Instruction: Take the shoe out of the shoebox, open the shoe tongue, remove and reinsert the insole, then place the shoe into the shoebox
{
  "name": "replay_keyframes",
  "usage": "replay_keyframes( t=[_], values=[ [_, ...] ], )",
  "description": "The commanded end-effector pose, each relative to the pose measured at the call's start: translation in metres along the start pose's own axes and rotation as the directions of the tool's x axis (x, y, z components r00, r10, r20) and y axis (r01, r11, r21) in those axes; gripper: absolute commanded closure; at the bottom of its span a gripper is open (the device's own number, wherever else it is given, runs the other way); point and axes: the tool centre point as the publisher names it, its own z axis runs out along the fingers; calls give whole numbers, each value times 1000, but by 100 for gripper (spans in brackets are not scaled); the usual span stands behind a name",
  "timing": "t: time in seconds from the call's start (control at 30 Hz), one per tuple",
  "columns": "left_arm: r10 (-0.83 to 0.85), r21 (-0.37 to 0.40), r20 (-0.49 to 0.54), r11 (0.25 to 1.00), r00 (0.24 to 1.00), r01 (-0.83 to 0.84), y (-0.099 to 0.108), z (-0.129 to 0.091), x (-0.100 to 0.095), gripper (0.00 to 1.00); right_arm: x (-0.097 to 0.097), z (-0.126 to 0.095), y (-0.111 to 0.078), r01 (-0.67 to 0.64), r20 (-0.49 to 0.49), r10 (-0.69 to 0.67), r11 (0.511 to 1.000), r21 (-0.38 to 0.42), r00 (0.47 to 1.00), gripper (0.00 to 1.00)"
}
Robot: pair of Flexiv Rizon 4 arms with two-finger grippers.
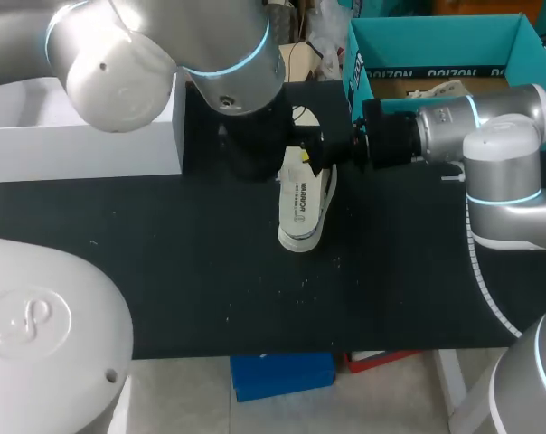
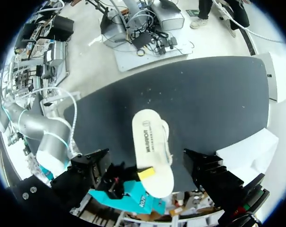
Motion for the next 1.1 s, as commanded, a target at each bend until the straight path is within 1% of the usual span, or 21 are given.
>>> replay_keyframes(
  t=[0.03,0.1,0.17,0.23,0.3,0.37,0.4,0.47,0.57,0.67,0.8,0.93,1.1],
  values=[
    [-34,34,44,999,998,33,7,9,5,0,0,1,0,0,1,0,1000,0,1000,100],
    [-52,42,37,998,998,50,8,11,3,0,0,1,0,0,1,0,1000,0,1000,100],
    [-73,60,-3,996,997,73,9,13,-1,0,0,1,0,0,1,0,1000,0,1000,100],
    [-81,71,-11,994,997,82,8,16,-4,0,0,1,0,0,1,0,1000,0,1000,100],
    [-84,77,-54,993,995,88,8,20,-7,0,0,1,0,0,1,0,1000,0,1000,100],
    [-78,84,-63,993,995,83,7,22,-11,0,0,1,0,0,1,0,1000,0,1000,100],
    [-81,81,-87,993,993,88,6,23,-13,0,0,1,0,0,1,0,1000,0,1000,100],
    [-82,81,-98,993,992,90,6,25,-16,0,0,1,0,0,1,0,1000,0,1000,100],
    [-106,64,-144,991,984,116,1,29,-18,0,0,1,0,0,1,0,1000,0,1000,100],
    [-140,69,-136,986,981,150,-3,35,-15,0,0,1,0,0,1,0,1000,0,1000,100],
    [-139,84,-141,985,980,152,-4,42,-14,0,0,1,0,0,1,0,1000,0,1000,100],
    [-128,94,-146,985,981,142,3,44,-12,0,0,1,0,0,1,0,1000,0,1000,100],
    [-117,96,-152,987,981,132,19,45,-8,0,0,1,0,0,1,0,1000,0,1000,100]
  ],
)
